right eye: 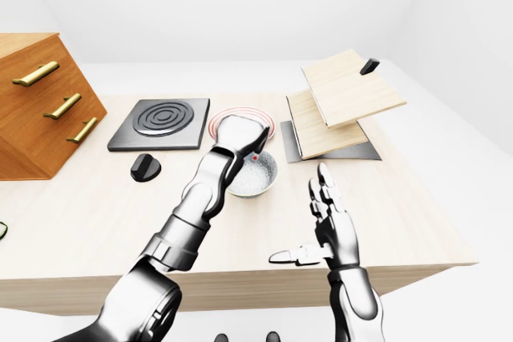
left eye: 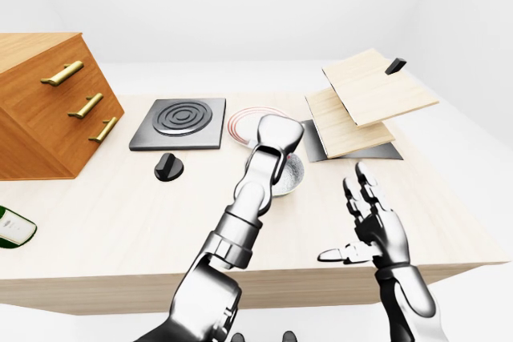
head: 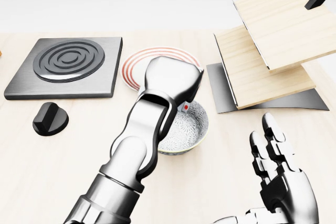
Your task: Pick up the cream cheese and put it in the bowl.
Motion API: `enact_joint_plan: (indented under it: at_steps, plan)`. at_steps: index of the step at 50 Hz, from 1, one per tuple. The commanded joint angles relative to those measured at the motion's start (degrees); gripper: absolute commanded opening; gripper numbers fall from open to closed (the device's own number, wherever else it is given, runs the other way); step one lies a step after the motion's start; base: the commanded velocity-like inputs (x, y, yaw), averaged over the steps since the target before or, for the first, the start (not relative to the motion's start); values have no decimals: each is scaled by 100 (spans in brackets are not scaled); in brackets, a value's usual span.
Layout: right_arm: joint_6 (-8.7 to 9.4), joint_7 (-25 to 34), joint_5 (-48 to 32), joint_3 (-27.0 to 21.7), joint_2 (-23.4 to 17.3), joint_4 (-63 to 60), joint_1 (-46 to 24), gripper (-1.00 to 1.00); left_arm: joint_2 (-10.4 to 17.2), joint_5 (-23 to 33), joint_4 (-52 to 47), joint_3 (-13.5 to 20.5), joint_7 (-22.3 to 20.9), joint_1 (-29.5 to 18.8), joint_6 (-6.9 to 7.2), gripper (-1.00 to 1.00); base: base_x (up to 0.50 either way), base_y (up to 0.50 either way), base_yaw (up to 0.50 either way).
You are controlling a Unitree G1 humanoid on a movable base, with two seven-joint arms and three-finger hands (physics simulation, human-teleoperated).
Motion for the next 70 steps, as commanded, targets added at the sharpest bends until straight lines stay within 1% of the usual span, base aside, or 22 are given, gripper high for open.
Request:
enact_joint_plan:
  at_steps: [1,4,9,12,18,20,22,26,28,36,43,44,45,46,49,54,58,65,68,69,70]
  plan:
    - [-67,88,25,-164,29,194,20,100,-216,-34,510,-106,508,-88,0,-100,0,0,0]
    - [-66,97,31,-188,38,206,13,100,-222,-51,522,-123,526,-64,0,-100,0,0,0]
    - [-85,85,8,-168,58,220,24,100,-211,7,384,-165,418,45,0,-100,0,0,0]
    - [-136,83,-9,-155,57,287,12,100,-214,60,298,-199,384,166,0,-100,0,0,0]
    - [-138,80,3,-143,53,256,45,100,-293,212,221,-271,318,320,0,-100,0,0,0]
    - [-144,87,19,-158,52,257,54,100,-321,233,319,-261,382,308,0,-100,0,0,0]
    - [-188,103,22,-176,53,297,66,100,-327,211,501,-227,482,254,0,-100,0,0,0]
    - [-212,115,37,-228,49,357,39,100,-294,184,669,-214,631,242,0,-100,0,0,0]
    - [-216,110,25,-228,53,374,28,100,-288,191,633,-224,577,222,0,-100,0,0,0]
    - [-247,113,6,-220,53,411,29,100,-293,194,696,-237,615,209,0,-100,0,0,0]
    - [-327,144,18,-254,59,507,46,100,-301,209,732,-248,665,196,0,-98,0,0,0]
    - [-338,146,14,-252,59,522,45,100,-301,244,687,-260,683,209,0,-69,0,0,0]
    - [-341,143,8,-251,59,530,41,100,-311,242,630,-251,627,223,0,73,0,0,0]
    - [-350,147,17,-252,60,556,32,100,-313,254,564,-259,580,235,0,100,0,0,0]
    - [-393,145,4,-243,58,619,26,100,-288,305,355,-266,463,301,0,100,0,0,0]
    - [-390,133,2,-234,55,623,24,100,-249,351,260,-239,408,340,0,100,0,0,0]
    - [-472,76,-80,-220,50,700,1,100,-239,416,131,-253,316,419,0,100,0,0,0]
    - [-437,82,-56,-204,42,656,23,100,-212,444,-169,-214,103,420,0,100,0,0,0]
    - [-419,73,-79,-178,45,616,40,100,-207,428,-480,-191,-49,434,0,100,0,0,0]
    - [-377,53,-109,-156,43,559,39,100,-204,373,-725,-183,-123,469,0,100,0,0,0]
    - [-373,51,-110,-154,43,553,39,100,-204,372,-747,-182,-131,475,0,100,0,0,0]
